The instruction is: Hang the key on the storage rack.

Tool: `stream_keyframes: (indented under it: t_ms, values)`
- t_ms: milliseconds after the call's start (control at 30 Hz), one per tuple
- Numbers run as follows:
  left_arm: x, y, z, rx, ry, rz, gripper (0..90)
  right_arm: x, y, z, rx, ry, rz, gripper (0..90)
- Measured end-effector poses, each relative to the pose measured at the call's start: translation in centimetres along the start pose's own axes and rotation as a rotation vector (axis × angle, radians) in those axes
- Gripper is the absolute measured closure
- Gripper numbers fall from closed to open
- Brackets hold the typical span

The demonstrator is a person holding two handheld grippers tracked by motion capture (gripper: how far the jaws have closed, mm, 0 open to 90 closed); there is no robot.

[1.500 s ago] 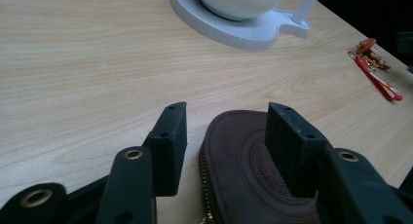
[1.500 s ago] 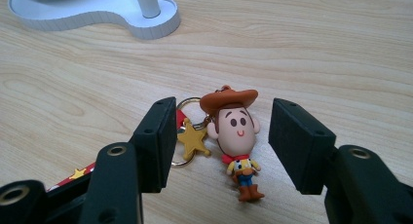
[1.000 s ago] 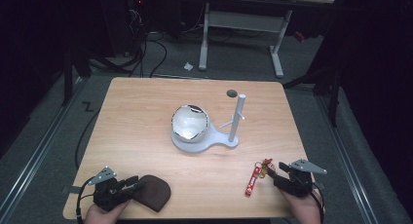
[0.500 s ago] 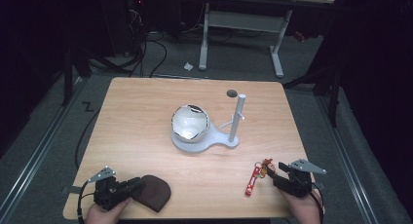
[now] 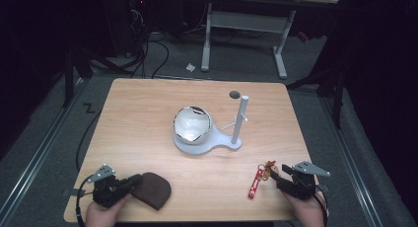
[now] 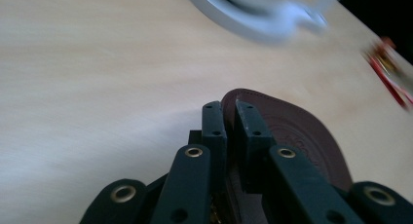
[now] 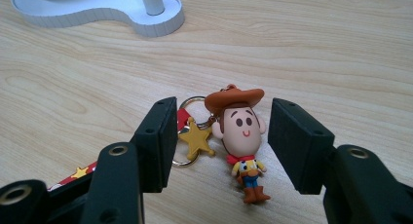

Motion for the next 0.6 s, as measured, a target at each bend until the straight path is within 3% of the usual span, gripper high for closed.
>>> stream_keyframes:
  t_ms: [67, 167, 300, 367, 500, 600]
  values:
    - [1.2, -3.2, 0.3, 0.083, 0.043, -0.056, 83.9, -0.1, 0.0, 0.1, 0.002, -0.005, 0.000, 44.9]
    - [1.1, -4.2, 0.5, 0.092, 0.036, -0.077, 83.6, -0.1, 0.0, 0.2, 0.003, -0.006, -0.009, 44.8]
    - [1.0, -4.3, 0.4, 0.108, 0.037, -0.079, 81.7, -0.1, 0.0, 0.2, 0.003, -0.008, 0.001, 44.8]
    - [0.9, -4.3, 0.4, 0.133, 0.044, -0.052, 77.3, -0.1, 0.0, 0.2, 0.004, -0.008, 0.004, 44.8]
    - [1.0, -3.9, 0.0, 0.123, 0.074, -0.010, 62.4, -0.1, -0.2, 0.1, 0.001, -0.009, 0.004, 44.8]
    - [1.2, -3.2, -0.3, 0.148, 0.082, 0.051, 57.3, -0.2, 0.0, 0.1, -0.005, -0.021, -0.010, 44.5]
Point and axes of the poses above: each handheld gripper's, and its own axes: z roughly forward along the jaws, x roughly out of its top, y roughly to its right, the point moved 9 cm from there along z, roughly forward along the jaws, and after that the axes turned 8 degrees about x, right-handed, at the moved point
